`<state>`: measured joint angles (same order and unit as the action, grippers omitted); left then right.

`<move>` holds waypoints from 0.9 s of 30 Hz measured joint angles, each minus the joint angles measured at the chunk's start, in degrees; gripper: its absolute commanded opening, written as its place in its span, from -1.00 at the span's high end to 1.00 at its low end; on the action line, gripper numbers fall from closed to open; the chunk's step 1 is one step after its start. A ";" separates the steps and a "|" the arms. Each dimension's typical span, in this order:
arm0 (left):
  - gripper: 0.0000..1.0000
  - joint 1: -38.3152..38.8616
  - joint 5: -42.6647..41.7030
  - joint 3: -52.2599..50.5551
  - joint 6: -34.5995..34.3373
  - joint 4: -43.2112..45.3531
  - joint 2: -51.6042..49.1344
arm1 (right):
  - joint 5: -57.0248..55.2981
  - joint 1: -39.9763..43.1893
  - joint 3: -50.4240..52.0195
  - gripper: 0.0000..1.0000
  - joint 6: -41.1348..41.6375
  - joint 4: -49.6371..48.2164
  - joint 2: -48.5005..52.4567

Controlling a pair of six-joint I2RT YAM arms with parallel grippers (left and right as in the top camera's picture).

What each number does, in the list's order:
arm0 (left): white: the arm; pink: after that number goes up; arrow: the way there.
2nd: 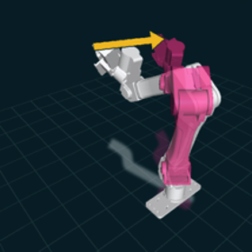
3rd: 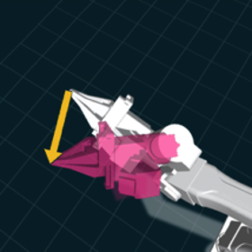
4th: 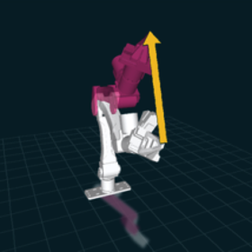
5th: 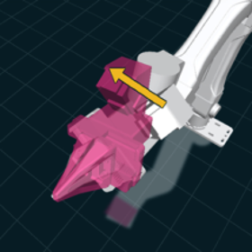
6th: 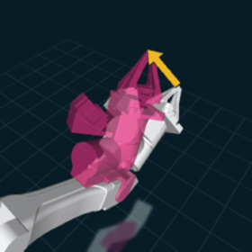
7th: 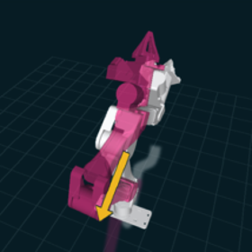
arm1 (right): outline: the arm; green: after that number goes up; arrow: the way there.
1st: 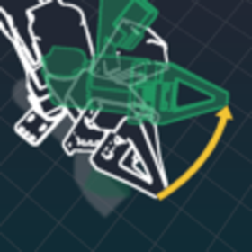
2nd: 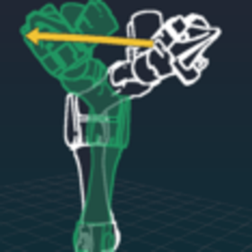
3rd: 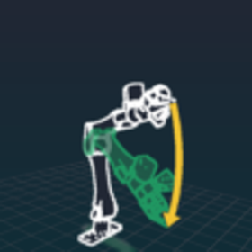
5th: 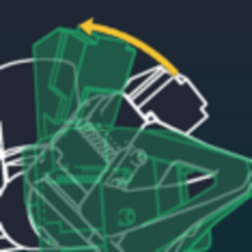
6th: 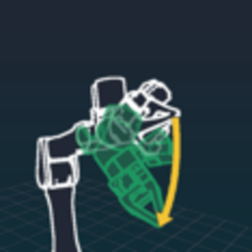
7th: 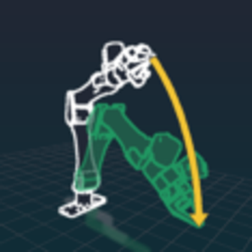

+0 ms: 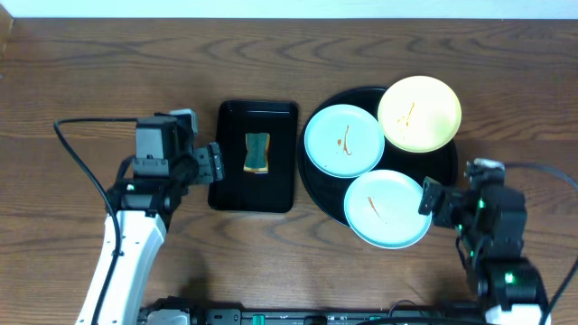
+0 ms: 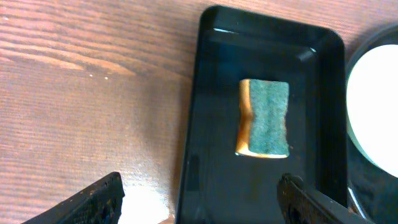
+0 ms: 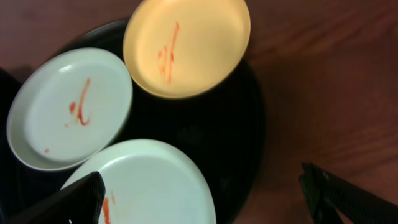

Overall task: Clean dirty plates on tray and stack at the side
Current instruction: 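Move the left gripper over the sponge and the right toward the plates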

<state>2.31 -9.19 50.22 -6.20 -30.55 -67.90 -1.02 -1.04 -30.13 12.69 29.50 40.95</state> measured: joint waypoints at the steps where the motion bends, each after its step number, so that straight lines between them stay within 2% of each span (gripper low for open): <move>1: -0.60 0.00 -0.22 1.09 0.02 -0.83 -0.39 | 0.07 0.00 -1.70 -0.98 0.02 1.55 2.36; 8: -0.60 0.00 -1.49 3.74 0.00 -2.19 -1.01 | 2.51 0.00 -10.08 -0.98 0.11 6.43 15.06; 16: -0.60 0.00 -1.66 3.74 -0.02 -1.95 -1.07 | 7.32 0.00 -10.36 -0.99 0.13 6.29 19.87; 27: -0.60 1.84 -2.08 3.82 -3.21 10.08 -2.69 | 7.69 0.00 -10.36 -0.97 0.11 6.19 21.59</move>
<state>4.14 -11.27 54.04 -9.41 -20.47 -70.59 6.68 -1.04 -40.49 12.80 35.68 62.54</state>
